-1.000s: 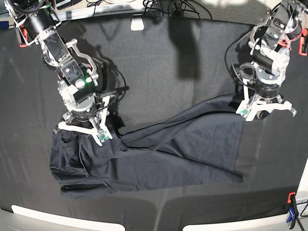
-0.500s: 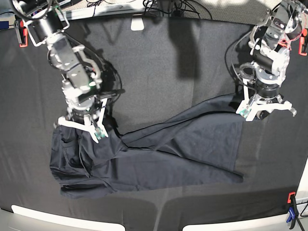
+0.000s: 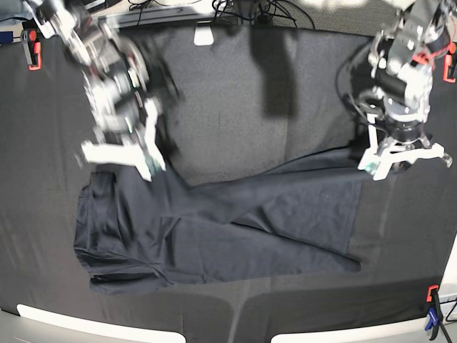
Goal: Layout the t-shirt on the table in an organized manner, then fold the t-shirt properly
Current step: 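Lift the shirt with both grippers and drag it away from the robot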
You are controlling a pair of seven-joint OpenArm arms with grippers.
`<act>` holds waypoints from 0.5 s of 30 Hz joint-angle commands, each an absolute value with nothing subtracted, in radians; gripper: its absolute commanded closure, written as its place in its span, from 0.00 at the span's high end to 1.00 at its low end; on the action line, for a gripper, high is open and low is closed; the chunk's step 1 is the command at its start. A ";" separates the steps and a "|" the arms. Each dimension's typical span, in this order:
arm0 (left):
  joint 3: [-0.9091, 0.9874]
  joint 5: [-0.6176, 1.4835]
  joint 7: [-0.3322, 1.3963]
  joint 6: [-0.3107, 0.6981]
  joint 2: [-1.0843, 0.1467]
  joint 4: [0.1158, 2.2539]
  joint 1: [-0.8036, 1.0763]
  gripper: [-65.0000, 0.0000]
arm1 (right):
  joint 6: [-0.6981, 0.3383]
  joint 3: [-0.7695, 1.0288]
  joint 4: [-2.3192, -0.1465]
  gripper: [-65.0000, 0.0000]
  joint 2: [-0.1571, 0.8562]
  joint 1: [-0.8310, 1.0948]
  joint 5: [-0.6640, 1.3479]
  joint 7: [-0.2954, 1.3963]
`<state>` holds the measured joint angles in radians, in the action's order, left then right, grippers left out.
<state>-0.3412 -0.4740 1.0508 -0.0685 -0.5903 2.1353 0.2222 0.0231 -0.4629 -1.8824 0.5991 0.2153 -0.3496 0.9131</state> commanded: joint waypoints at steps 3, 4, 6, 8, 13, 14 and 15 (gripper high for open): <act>-0.335 -0.493 1.053 -0.083 -0.601 2.198 0.268 0.00 | 0.031 -0.458 -1.965 0.00 0.670 0.311 -0.368 0.920; -0.335 -0.493 1.056 -0.083 -0.601 2.207 0.289 0.00 | 0.030 -0.458 -1.991 0.00 0.688 0.349 -0.369 0.922; -0.335 -0.493 1.070 -0.083 -0.602 2.213 0.334 0.00 | 0.030 -0.458 -2.046 0.00 0.723 0.427 -0.371 0.923; -0.335 -0.498 1.085 -0.083 -0.602 2.213 0.377 0.00 | 0.030 -0.458 -2.106 0.00 0.755 0.511 -0.402 0.924; -0.335 -0.558 1.092 -0.083 -0.601 2.218 0.486 0.00 | 0.031 -0.458 -2.246 0.00 0.825 0.719 -0.446 0.947; -0.335 -0.571 1.099 -0.083 -0.602 2.225 0.507 0.00 | 0.031 -0.458 -2.268 0.00 0.838 0.755 -0.448 0.952; -0.335 -0.586 1.106 -0.083 -0.602 2.234 0.530 0.00 | 0.031 -0.458 -2.288 0.00 0.850 0.789 -0.458 0.955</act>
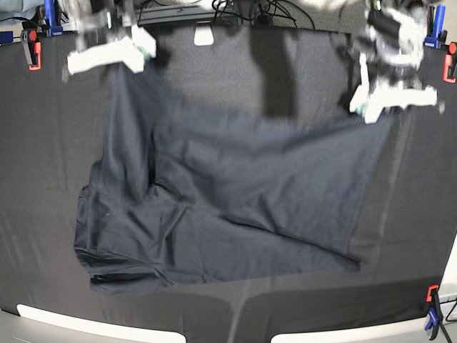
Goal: Layout the t-shirt on the table in an organized manner, then fold the t-shirt properly
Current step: 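Lift the shirt with both grippers and drag it away from the robot, then lower both grippers onto the shirt body near its hem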
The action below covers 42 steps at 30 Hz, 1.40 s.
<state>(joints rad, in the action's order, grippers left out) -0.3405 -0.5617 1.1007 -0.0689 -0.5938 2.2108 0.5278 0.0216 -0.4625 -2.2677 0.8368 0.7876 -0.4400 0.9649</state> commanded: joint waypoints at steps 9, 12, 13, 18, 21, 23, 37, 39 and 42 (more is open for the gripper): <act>-0.335 -0.614 1.108 -0.083 -0.602 2.356 0.702 0.00 | 0.031 -0.458 -2.356 0.00 0.915 1.091 -0.608 1.024; -0.335 -0.648 1.107 -0.083 -0.601 2.356 0.735 0.00 | 0.047 -0.458 -2.356 0.00 0.914 1.195 -0.687 1.046; -0.335 -0.659 1.118 -0.083 -0.602 2.356 0.745 0.00 | 0.056 -0.458 -2.356 0.00 0.914 1.229 -0.708 1.048; -0.335 -0.685 1.171 -0.083 -0.602 2.356 0.751 0.00 | 0.088 -0.461 -2.356 0.00 0.914 1.309 -0.781 1.078; -0.335 -0.684 1.170 -0.083 -0.602 2.356 0.751 0.00 | 0.092 -0.486 -2.356 0.00 0.914 1.309 -0.786 1.101; -0.335 -0.684 1.147 -0.083 -0.602 2.356 0.751 0.00 | 0.107 -0.498 -2.356 0.00 0.914 1.309 -0.791 1.090; -0.335 -0.684 0.949 -0.084 -0.602 2.356 0.742 0.00 | 0.314 -0.497 -2.356 0.00 0.914 1.136 -0.942 1.080; -0.334 -0.680 0.894 -0.096 -0.601 2.356 0.743 0.00 | 0.315 -0.497 -2.356 0.00 0.914 1.063 -0.917 1.071; -0.334 -0.680 0.824 -0.110 -0.602 2.356 0.738 0.00 | 0.315 -0.497 -2.356 0.00 0.914 0.950 -0.850 1.048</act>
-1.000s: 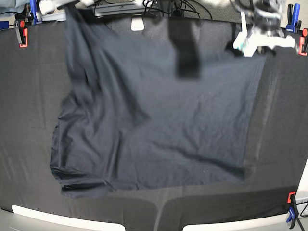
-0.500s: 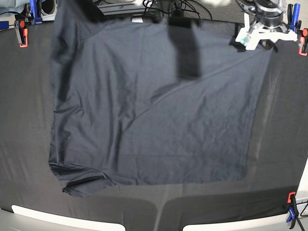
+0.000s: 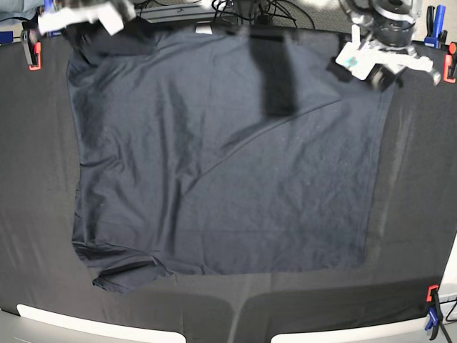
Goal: Layout the t-shirt on the table in an organized manner, then fold the t-shirt properly
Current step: 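Lower both grippers onto the shirt body near its hem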
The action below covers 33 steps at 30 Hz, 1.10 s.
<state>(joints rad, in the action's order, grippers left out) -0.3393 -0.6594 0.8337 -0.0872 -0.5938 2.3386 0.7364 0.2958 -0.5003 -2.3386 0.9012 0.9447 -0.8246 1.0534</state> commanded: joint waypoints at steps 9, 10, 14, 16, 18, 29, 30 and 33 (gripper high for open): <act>-0.335 -0.508 0.809 -0.113 -0.601 2.313 0.506 0.00 | 0.312 -0.497 -2.356 0.00 0.905 0.645 -0.694 0.997; -0.335 -0.492 0.804 -0.113 -0.601 2.288 0.474 0.00 | 0.312 -0.497 -2.356 0.00 0.906 0.619 -0.695 0.994; -0.335 -0.456 0.791 -0.113 -0.594 2.187 0.365 0.00 | 0.312 -0.489 -2.310 0.00 0.905 0.536 -0.694 0.982; -0.335 -0.435 0.789 -0.113 -0.594 2.133 0.322 0.00 | 0.313 -0.476 -2.275 0.00 0.905 0.499 -0.689 0.970; -0.335 -0.416 0.772 -0.113 -0.594 2.076 0.285 0.00 | 0.312 -0.450 -2.235 0.00 0.905 0.461 -0.628 0.947; -0.335 -0.319 0.653 -0.113 -0.593 1.858 0.123 0.00 | 0.144 -0.313 -1.954 0.00 0.788 0.210 -0.319 0.810; -0.335 -0.319 0.653 -0.113 -0.593 1.839 0.102 0.00 | 0.133 -0.313 -1.924 0.00 0.778 0.183 -0.309 0.808; -0.335 -0.284 0.653 -0.115 -0.593 1.774 0.051 0.00 | 0.126 -0.313 -1.843 0.00 0.770 0.116 -0.275 0.808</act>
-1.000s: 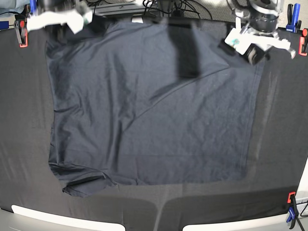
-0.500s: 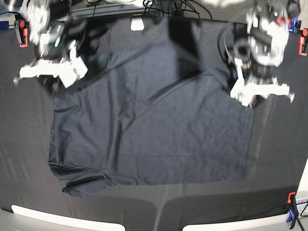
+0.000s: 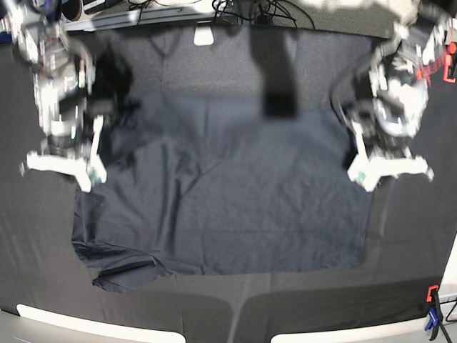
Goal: Layout the t-shirt on the table in an organized manner, then fold the t-shirt properly
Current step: 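Lower both grippers onto the shirt body near its hem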
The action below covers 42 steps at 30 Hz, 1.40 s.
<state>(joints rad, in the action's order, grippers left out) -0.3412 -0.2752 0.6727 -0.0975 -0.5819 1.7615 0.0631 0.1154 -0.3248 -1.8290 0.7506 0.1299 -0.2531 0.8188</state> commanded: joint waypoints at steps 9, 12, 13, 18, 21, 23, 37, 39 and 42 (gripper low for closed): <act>-0.335 -0.186 0.537 -0.116 -0.592 1.651 0.011 0.00 | 0.021 -0.313 -1.731 0.00 0.756 -0.010 -0.143 0.722; -0.335 -0.181 0.499 -0.115 -0.573 1.620 0.010 0.00 | -0.005 -0.313 -1.713 0.00 0.715 -0.071 -0.115 0.710; -0.335 -0.181 0.492 -0.116 -0.562 1.607 0.010 0.00 | -0.016 -0.313 -1.703 0.00 0.698 -0.094 -0.108 0.710; -0.335 -0.182 0.474 -0.113 -0.506 1.521 -0.012 0.00 | -0.086 -0.313 -1.607 0.00 0.612 -0.208 -0.089 0.701; -0.335 -0.182 0.487 -0.114 -0.496 1.476 -0.034 0.00 | -0.141 -0.313 -1.523 0.00 0.572 -0.260 -0.089 0.675; -0.335 -0.183 0.500 -0.115 -0.497 1.465 -0.041 0.00 | -0.168 -0.313 -1.465 0.00 0.546 -0.289 -0.089 0.641; -0.335 -0.183 0.508 -0.116 -0.499 1.465 -0.041 0.00 | -0.270 -0.313 -1.206 0.00 0.379 -0.454 -0.090 0.575; -0.335 -0.183 0.508 -0.116 -0.499 1.465 -0.041 0.00 | -0.270 -0.313 -1.206 0.00 0.379 -0.454 -0.089 0.577; -0.335 -0.183 0.510 -0.116 -0.499 1.465 -0.041 0.00 | -0.270 -0.313 -1.206 0.00 0.379 -0.454 -0.090 0.618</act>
